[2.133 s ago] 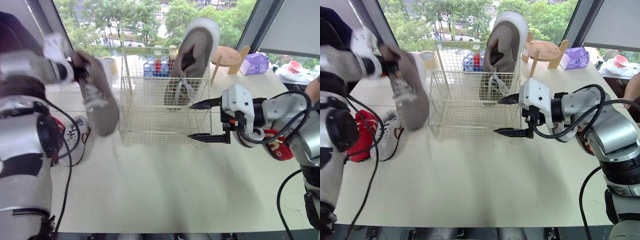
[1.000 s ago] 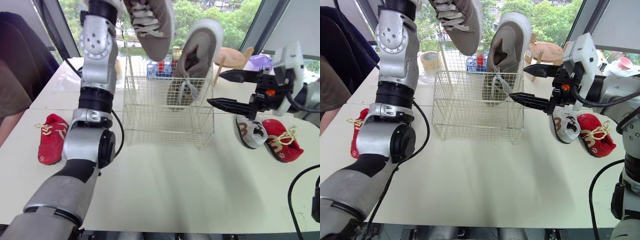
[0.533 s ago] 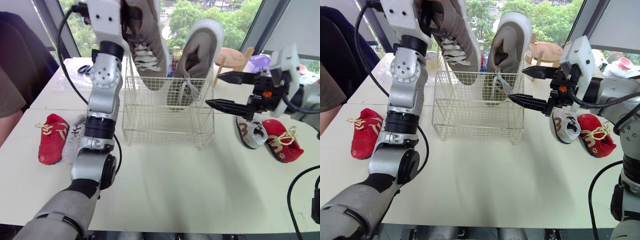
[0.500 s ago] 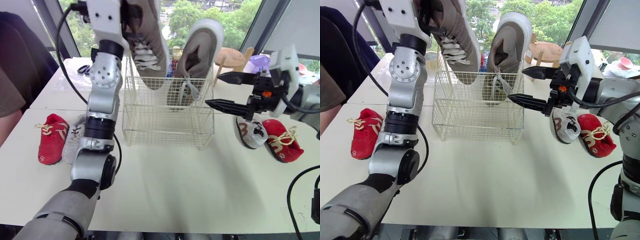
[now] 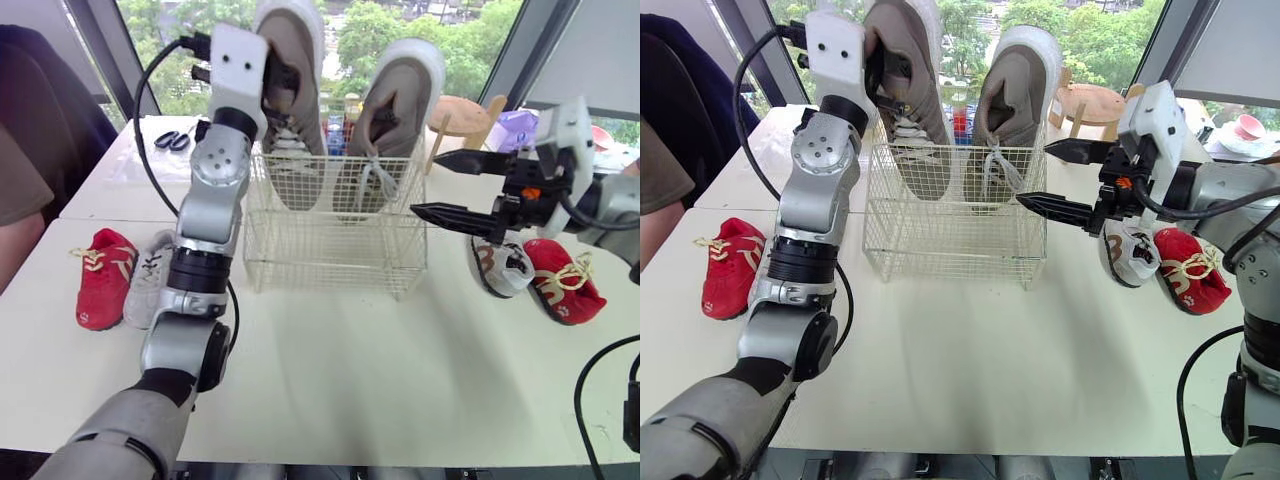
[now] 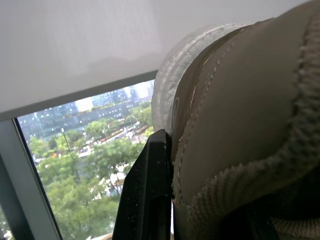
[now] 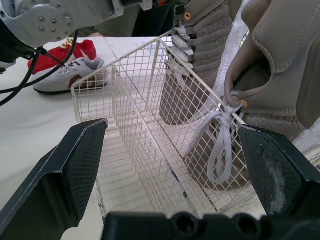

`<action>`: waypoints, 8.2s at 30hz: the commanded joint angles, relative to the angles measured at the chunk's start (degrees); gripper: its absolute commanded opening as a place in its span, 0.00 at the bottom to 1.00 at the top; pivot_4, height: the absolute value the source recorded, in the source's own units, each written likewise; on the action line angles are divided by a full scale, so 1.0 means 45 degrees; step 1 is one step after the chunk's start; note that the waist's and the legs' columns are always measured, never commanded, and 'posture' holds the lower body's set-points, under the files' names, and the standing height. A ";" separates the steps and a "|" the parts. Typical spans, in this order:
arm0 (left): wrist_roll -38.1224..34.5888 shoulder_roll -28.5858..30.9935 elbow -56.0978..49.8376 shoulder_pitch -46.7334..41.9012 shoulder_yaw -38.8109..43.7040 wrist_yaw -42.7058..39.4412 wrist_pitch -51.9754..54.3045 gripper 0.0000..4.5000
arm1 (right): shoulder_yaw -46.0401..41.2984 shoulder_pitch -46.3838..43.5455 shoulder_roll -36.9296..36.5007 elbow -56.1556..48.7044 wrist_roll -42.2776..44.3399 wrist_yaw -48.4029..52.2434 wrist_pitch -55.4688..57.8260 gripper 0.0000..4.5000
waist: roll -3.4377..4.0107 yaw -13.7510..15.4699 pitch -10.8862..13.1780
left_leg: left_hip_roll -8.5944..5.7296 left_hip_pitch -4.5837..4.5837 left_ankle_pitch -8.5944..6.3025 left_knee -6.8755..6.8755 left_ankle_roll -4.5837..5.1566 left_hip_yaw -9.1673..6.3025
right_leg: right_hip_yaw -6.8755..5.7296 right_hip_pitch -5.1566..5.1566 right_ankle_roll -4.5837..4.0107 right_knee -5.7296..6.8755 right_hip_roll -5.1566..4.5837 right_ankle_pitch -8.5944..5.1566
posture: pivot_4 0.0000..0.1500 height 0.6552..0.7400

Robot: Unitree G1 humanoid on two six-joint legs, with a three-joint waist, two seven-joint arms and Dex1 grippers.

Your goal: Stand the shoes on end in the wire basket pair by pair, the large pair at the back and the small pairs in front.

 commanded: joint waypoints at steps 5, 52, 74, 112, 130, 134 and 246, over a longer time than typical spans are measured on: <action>-0.0692 -0.0290 -0.1992 0.1588 0.0124 -0.0477 0.2394 0.46 | 0.0093 -0.0156 0.0075 0.0353 -0.0212 0.0128 -0.0538 1.00 | 0.0026 0.0008 -0.0023 | -0.0001 0.0005 -0.0001 0.0000 0.0001 0.0001 | 0.0003 0.0008 0.0000 -0.0003 -0.0004 0.0000 | 1.00 1.00; -1.5504 0.2934 -1.2791 0.9849 0.1011 -0.4195 1.0434 0.99 | -0.2658 0.7805 0.6792 0.1390 -0.5850 -0.8528 -0.5742 1.00 | 0.0158 -0.0331 -0.0113 | 0.0001 0.0233 -0.0002 -0.0035 0.0003 0.0046 | 0.0180 0.0209 -0.0020 -0.0013 0.0047 -0.0012 | 1.00 1.00; -1.5761 0.3994 -1.2799 1.0258 0.0234 -0.3410 0.9352 0.99 | -0.1688 0.4284 0.6642 0.9385 -0.7263 -0.9052 -0.8853 1.00 | 0.0160 -0.0348 -0.0114 | 0.0004 0.0273 -0.0008 -0.0037 0.0012 0.0036 | 0.0189 0.0260 -0.0048 -0.0039 0.0064 -0.0030 | 1.00 1.00; -2.4453 0.6126 -0.4489 0.1714 0.4103 -0.2462 0.7391 1.00 | 0.0627 -0.6463 0.2666 0.5307 -0.3541 -0.1748 -0.8126 0.37 | 0.0120 -0.0643 -0.0037 | 0.0022 0.0149 -0.0032 -0.0146 0.0049 0.0000 | 0.0207 0.0083 0.0000 -0.0057 0.0093 -0.0012 | 1.00 1.00; -2.2405 0.6452 -0.0897 -0.1023 0.2964 -0.5811 1.0874 1.00 | 0.2569 -0.5413 0.3230 0.2772 -0.3562 0.1586 -0.8090 0.37 | 0.0120 -0.0634 -0.0030 | -0.0004 0.0048 -0.0011 -0.0058 0.0015 -0.0002 | 0.0194 0.0014 0.0003 -0.0039 0.0066 -0.0010 | 1.00 1.00; -2.2071 0.6377 -0.0433 -0.1312 0.2970 -0.6299 1.1459 0.70 | 0.2638 -0.5304 0.3318 0.2409 -0.3588 0.1672 -0.8043 0.37 | 0.0120 -0.0630 -0.0030 | -0.0004 0.0039 -0.0007 -0.0056 0.0008 -0.0007 | 0.0193 0.0010 0.0003 -0.0039 0.0067 -0.0010 | 1.00 1.00; -1.9610 0.6777 -1.1239 1.0399 0.3449 0.0853 0.6694 1.00 | 0.3650 -0.5540 0.2252 0.9673 -0.5742 0.5796 -0.9275 0.99 | 0.0136 -0.0609 -0.0023 | -0.0006 0.0018 -0.0003 -0.0064 0.0002 -0.0008 | 0.0214 -0.0003 -0.0028 -0.0060 0.0015 -0.0016 | 1.00 1.00</action>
